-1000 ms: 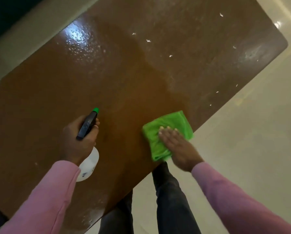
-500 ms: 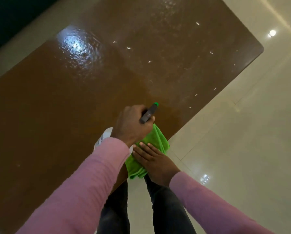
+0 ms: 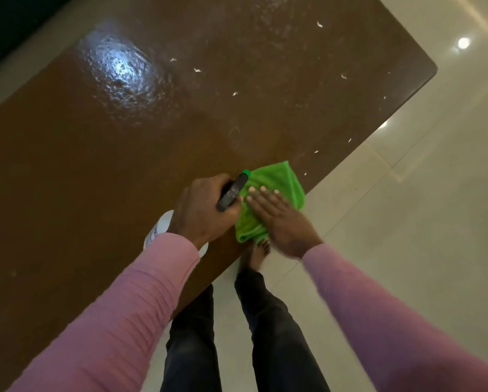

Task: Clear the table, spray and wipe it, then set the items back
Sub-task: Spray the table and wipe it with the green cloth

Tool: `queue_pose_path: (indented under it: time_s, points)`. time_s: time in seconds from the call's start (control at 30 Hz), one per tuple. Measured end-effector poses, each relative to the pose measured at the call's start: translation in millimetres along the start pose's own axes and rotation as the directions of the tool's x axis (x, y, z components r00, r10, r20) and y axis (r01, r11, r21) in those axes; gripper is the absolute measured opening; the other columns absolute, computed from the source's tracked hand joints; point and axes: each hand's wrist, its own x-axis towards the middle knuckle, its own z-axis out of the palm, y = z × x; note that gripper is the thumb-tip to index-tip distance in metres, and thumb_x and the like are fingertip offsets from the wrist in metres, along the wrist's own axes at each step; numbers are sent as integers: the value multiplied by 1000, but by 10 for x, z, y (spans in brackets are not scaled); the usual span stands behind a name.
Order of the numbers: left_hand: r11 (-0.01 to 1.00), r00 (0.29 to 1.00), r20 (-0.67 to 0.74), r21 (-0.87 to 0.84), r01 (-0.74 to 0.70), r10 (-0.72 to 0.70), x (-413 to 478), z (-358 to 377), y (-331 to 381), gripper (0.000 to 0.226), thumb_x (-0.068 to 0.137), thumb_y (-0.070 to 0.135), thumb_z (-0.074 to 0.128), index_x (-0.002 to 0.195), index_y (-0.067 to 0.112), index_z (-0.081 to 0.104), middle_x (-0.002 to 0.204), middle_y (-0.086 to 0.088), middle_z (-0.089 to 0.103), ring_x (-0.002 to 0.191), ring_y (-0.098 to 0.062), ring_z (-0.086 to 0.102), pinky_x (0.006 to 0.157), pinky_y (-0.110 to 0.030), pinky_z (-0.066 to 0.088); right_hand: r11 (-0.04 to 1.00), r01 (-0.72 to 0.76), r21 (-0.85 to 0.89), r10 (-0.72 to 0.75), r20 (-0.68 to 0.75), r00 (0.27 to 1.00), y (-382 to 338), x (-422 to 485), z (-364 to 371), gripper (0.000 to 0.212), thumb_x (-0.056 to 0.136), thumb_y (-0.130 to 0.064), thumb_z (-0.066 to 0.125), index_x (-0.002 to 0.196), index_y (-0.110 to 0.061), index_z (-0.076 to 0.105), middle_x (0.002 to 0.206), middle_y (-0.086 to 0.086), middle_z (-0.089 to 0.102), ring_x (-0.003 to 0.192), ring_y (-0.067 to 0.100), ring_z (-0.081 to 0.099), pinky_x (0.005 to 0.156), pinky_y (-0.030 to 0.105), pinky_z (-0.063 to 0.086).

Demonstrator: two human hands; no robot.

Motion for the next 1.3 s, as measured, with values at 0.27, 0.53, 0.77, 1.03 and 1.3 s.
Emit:
queue_pose_path:
  time_s: [0.27,0.53,0.77,1.03,1.3]
  points:
    - [991,990,-66,-64,119,-123,74,-126,-162,16,89,28,63,79,16,61,66,-4,59,59,-26,55,55,-42,50,979,-190,76,194,-60,979,-132,124,-51,87,80,-8,49,152,-17,1,159,4,-2,146,28,-10,118,40,-10]
    - [975,982,3,-120,188,-189,165,-139,-154,15,94,29,60,84,17,61,64,1,56,53,-15,49,50,-19,34,972,-226,58,229,-55,972,574,38,-295,77,82,-10,37,151,-17,3,158,3,2,147,26,-3,119,39,-2]
    - [964,964,-76,-102,247,-255,369,-192,-230,25,91,34,61,72,18,61,59,-1,55,52,-20,52,47,-25,35,966,-256,38,259,-80,963,271,478,-363,81,78,-11,42,152,-12,10,159,7,2,146,33,-4,119,48,-1]
    - [982,984,-2,60,181,-181,650,-406,-169,23,85,42,65,79,21,58,70,0,61,65,-23,59,61,-35,50,999,41,-25,-39,69,997,-110,238,-135,78,79,-18,34,152,-20,5,158,0,5,146,24,3,119,40,-6]
    - [982,982,-65,-82,170,-175,718,-589,-479,14,91,34,62,85,21,60,67,6,58,58,-15,55,55,-25,42,924,-368,104,378,-97,921,509,1042,-740,83,72,-12,42,151,-9,16,159,10,10,146,34,0,119,46,0]
